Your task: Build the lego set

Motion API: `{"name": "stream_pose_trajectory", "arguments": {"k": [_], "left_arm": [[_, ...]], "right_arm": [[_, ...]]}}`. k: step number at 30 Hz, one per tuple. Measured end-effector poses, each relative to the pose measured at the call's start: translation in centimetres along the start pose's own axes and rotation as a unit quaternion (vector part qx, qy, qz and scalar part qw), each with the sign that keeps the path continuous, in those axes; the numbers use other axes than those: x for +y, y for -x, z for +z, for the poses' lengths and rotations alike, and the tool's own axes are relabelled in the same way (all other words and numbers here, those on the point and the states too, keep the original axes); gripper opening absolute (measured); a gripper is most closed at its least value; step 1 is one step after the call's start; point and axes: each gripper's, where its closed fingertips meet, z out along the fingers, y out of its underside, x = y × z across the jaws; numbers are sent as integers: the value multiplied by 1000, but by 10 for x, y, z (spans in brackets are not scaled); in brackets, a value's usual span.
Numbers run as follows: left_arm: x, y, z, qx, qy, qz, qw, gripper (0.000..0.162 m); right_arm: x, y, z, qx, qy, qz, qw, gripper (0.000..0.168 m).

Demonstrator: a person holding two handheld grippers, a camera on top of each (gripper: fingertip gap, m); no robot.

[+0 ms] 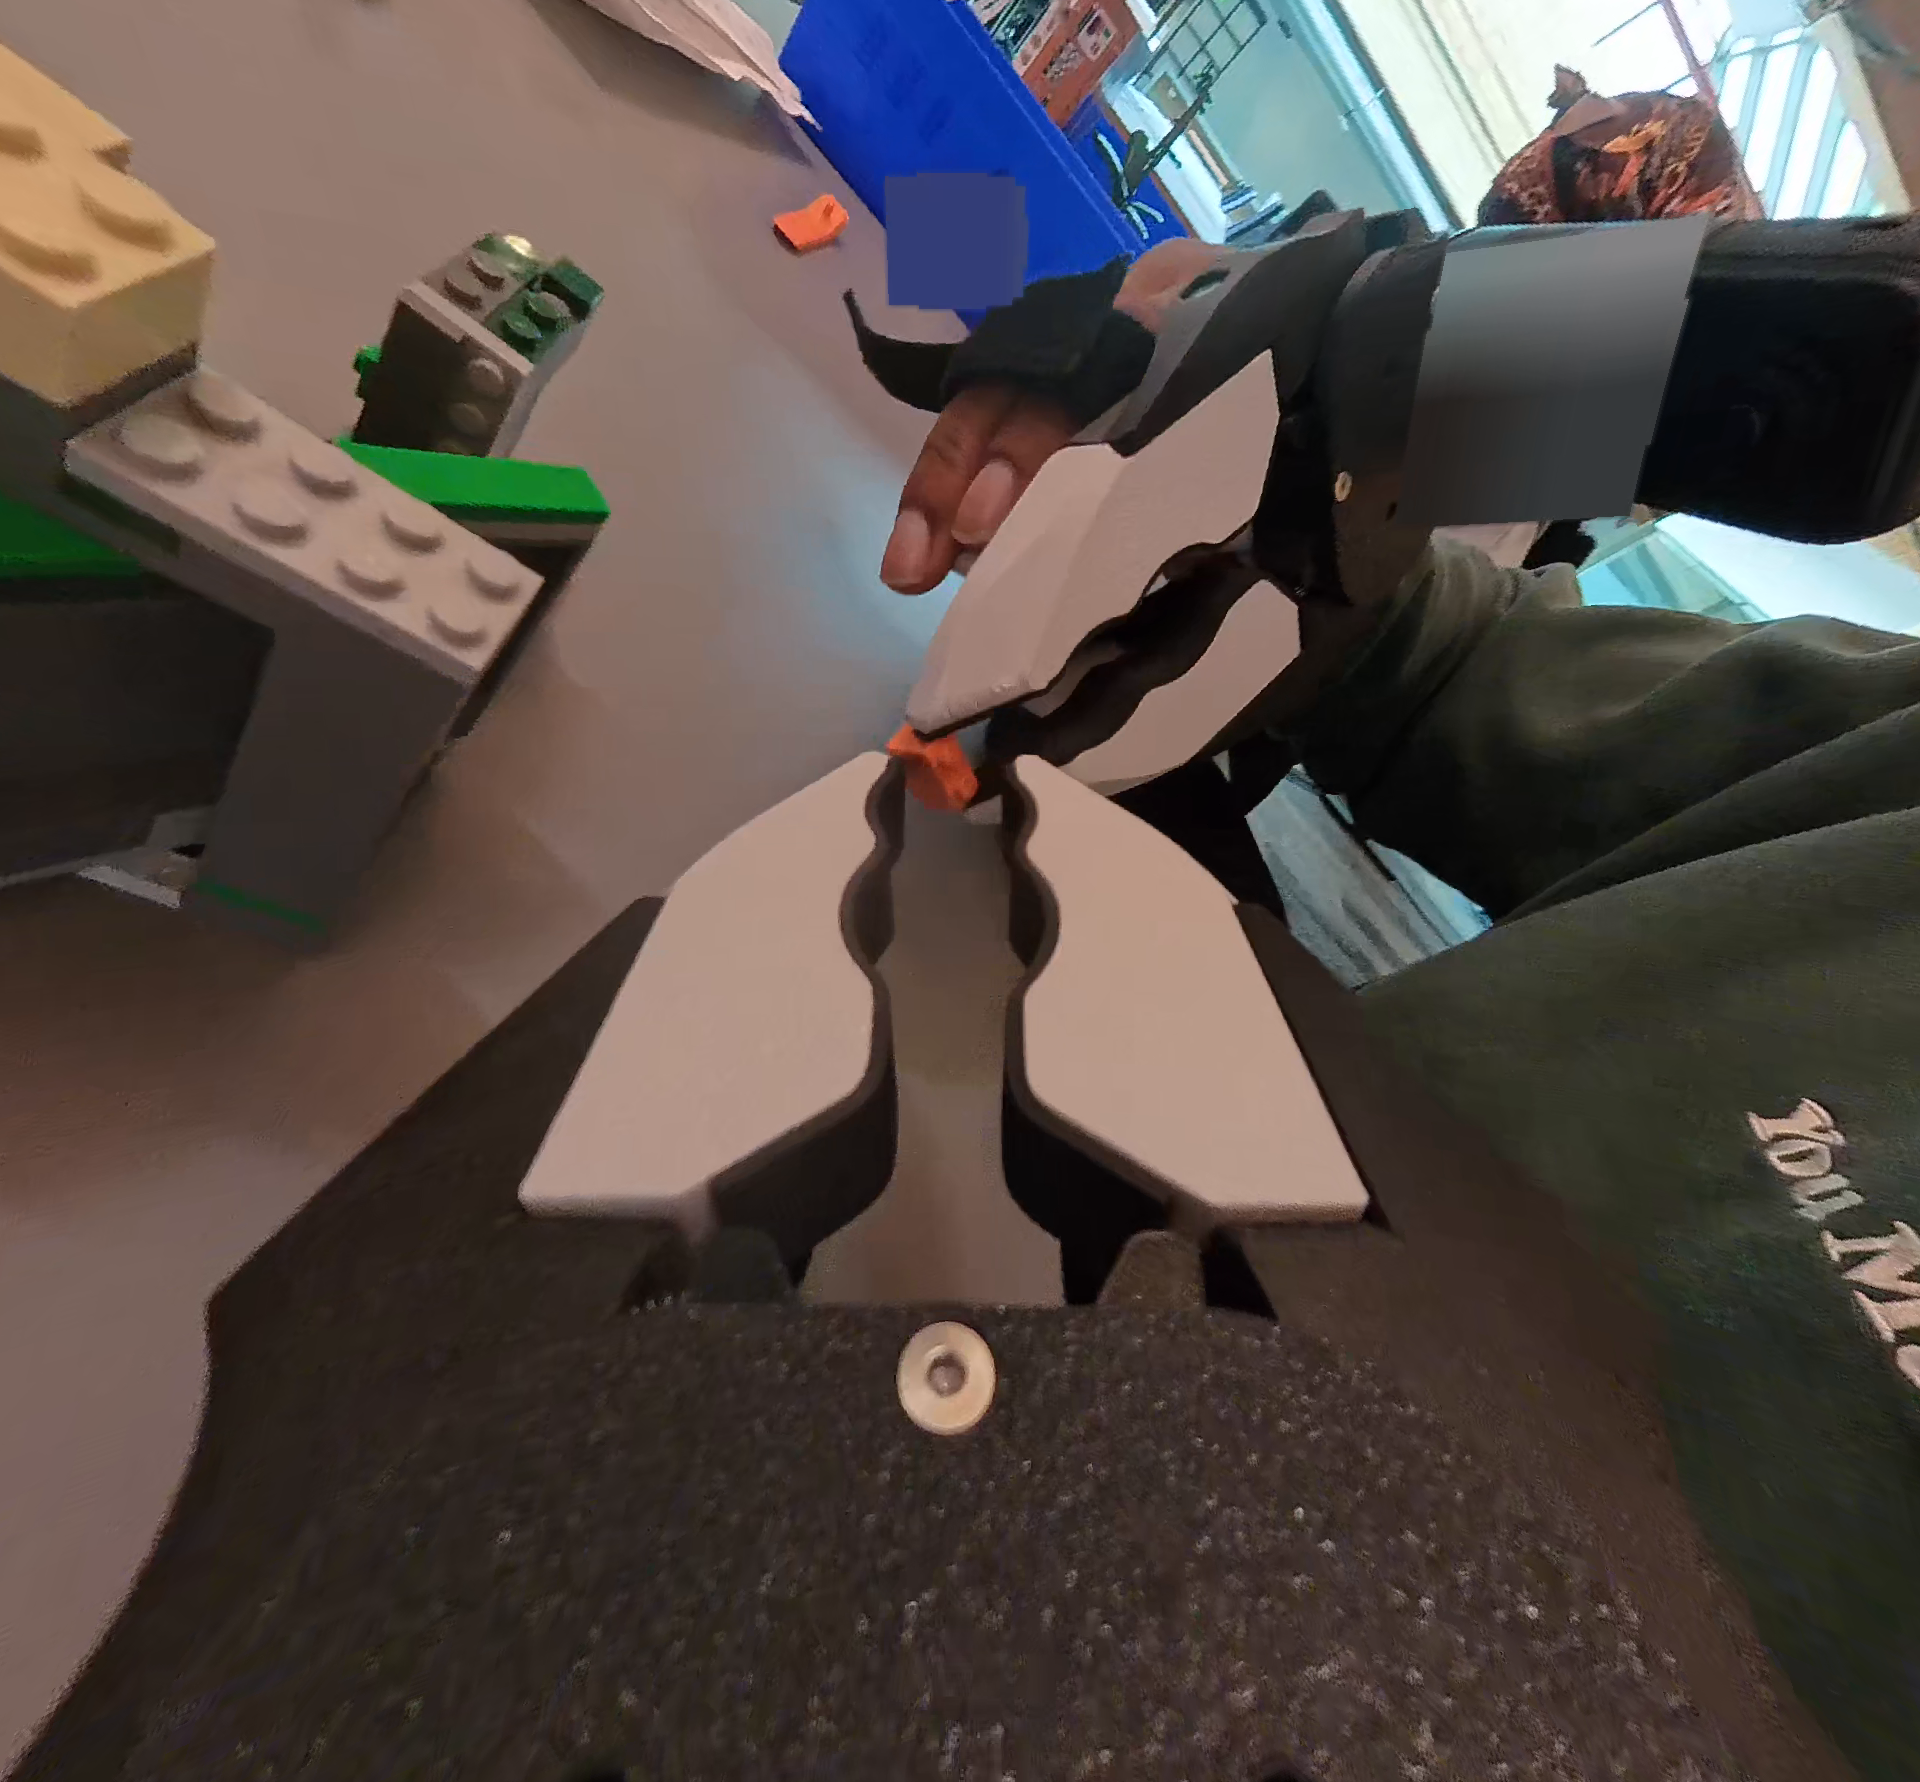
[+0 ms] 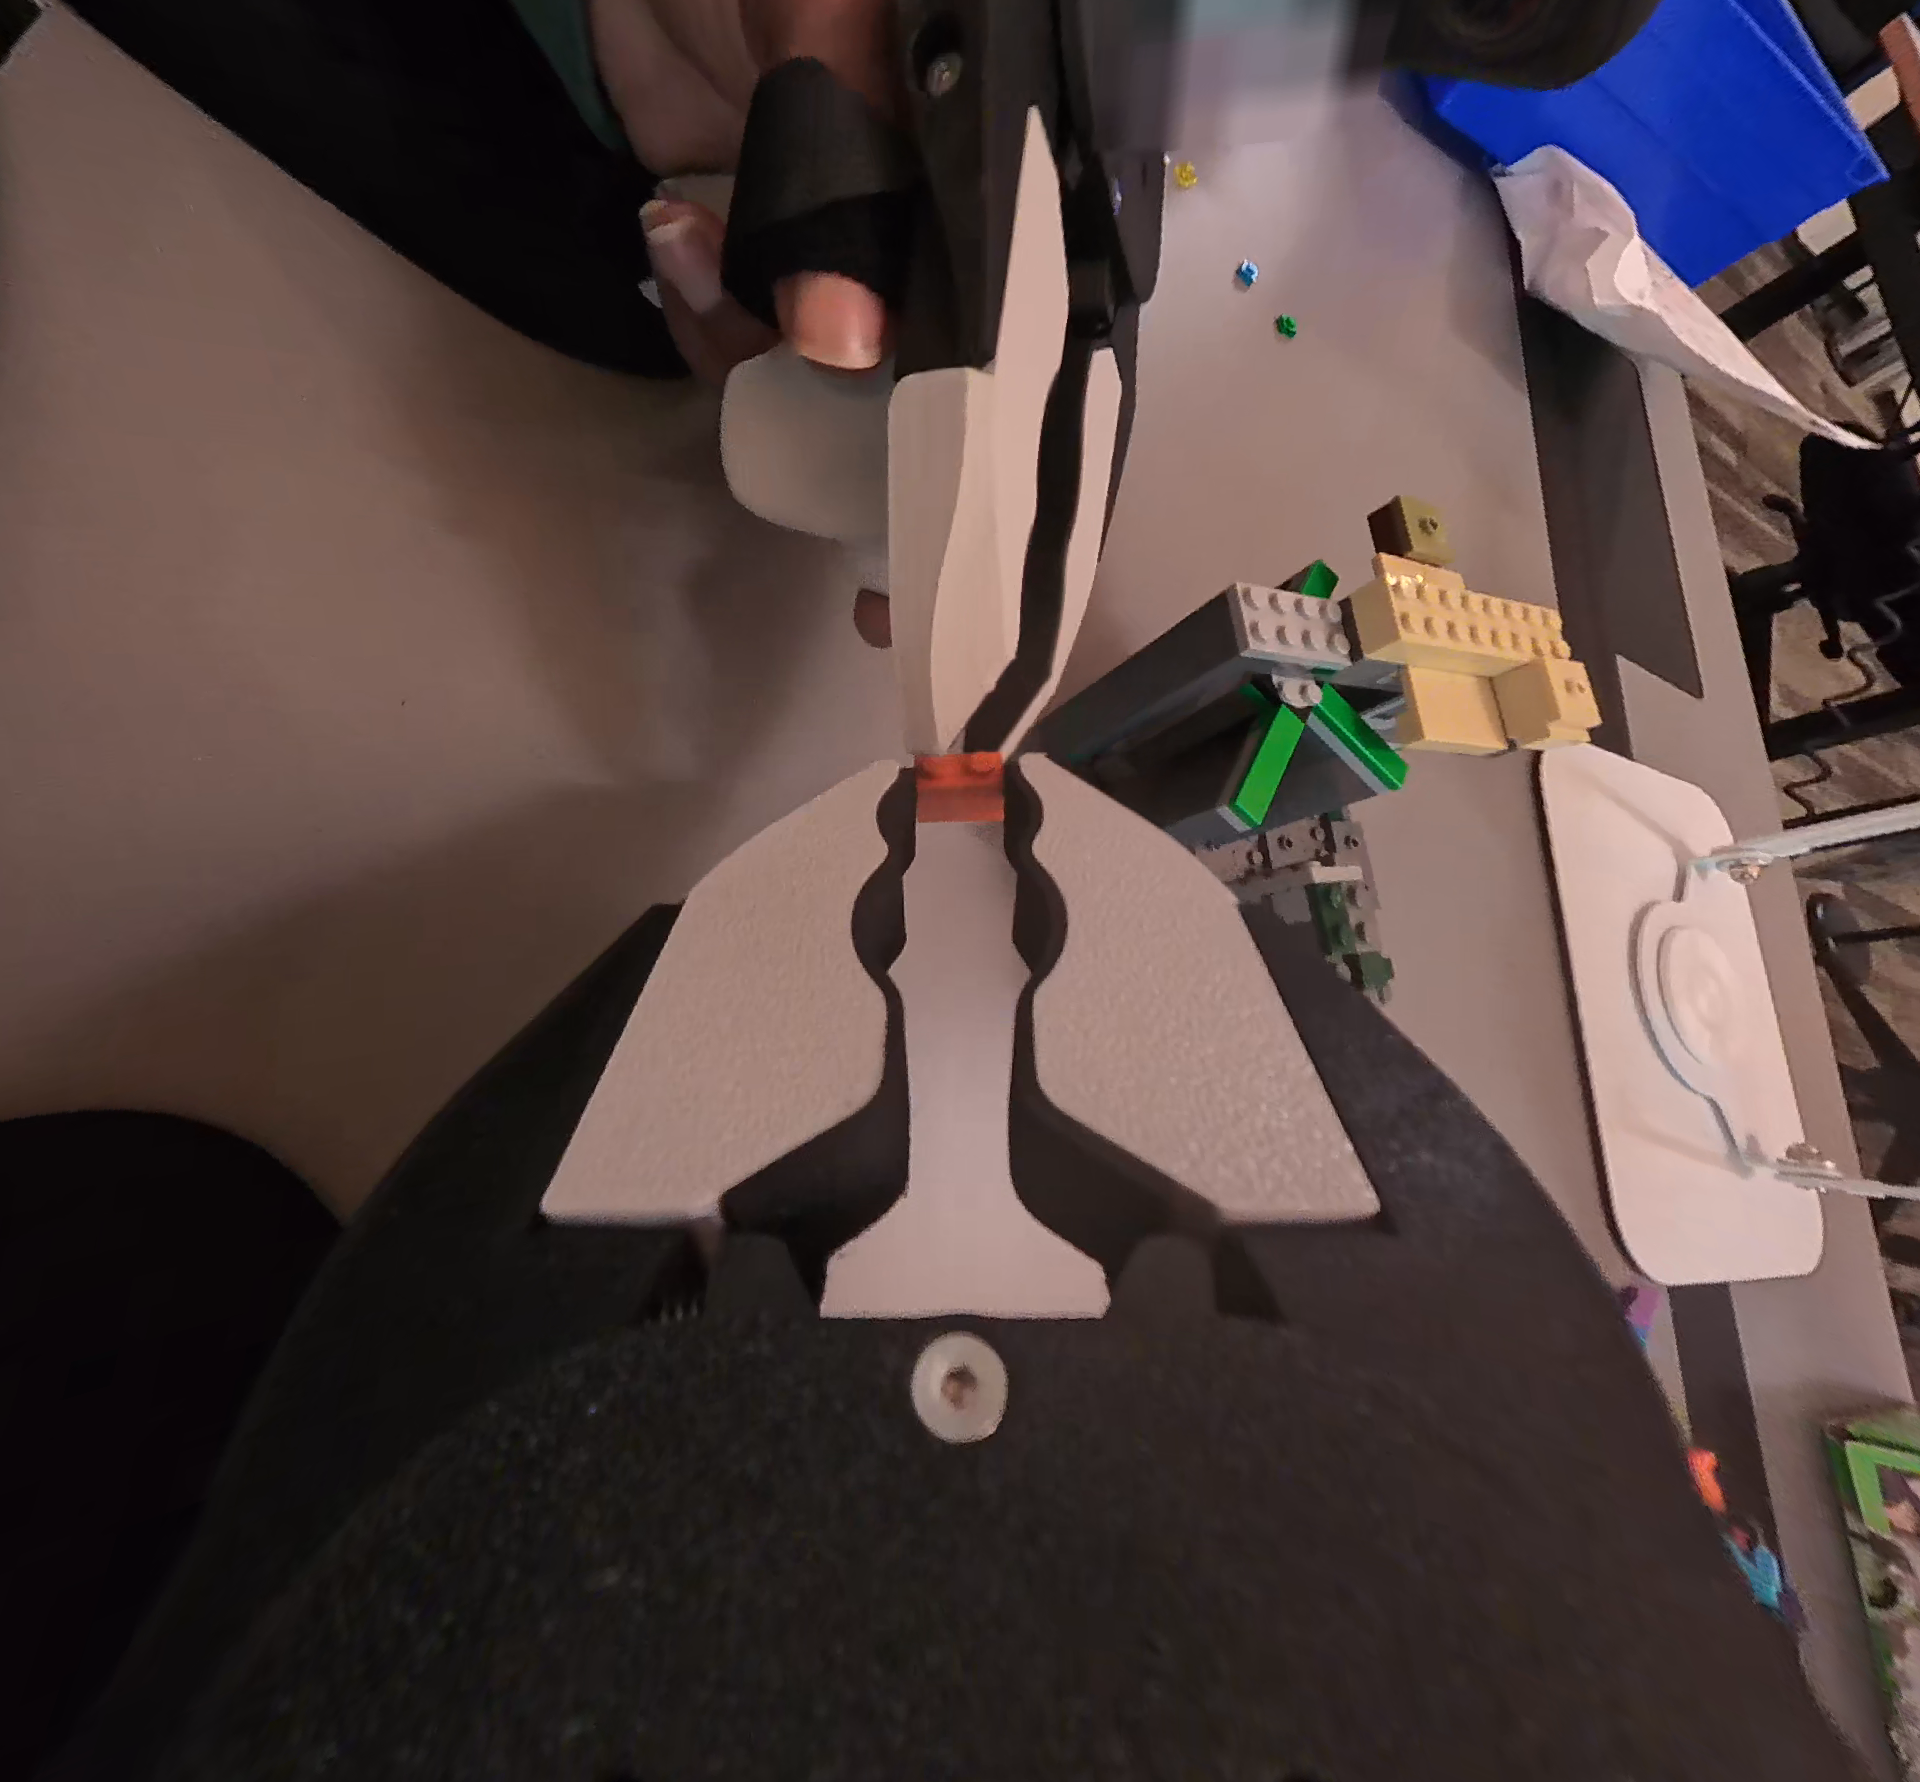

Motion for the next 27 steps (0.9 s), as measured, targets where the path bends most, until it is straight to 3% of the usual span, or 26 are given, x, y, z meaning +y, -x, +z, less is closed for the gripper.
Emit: {"name": "stream_pose_trajectory", "arguments": {"k": [16,21,27], "left_arm": [[-2,-19,-8,88,-10,-19,996,17],[-2,-17,-8,80,-5,-22,997,13],[-5,-2,-5,43,0,-53,998,12]], "right_arm": [[-28,7,-9,-7,-95,-29,995,16],[-26,6,-8,-5,-90,-25,996,16],[-14,-3,-2,12,-16,-14,1000,17]]}}
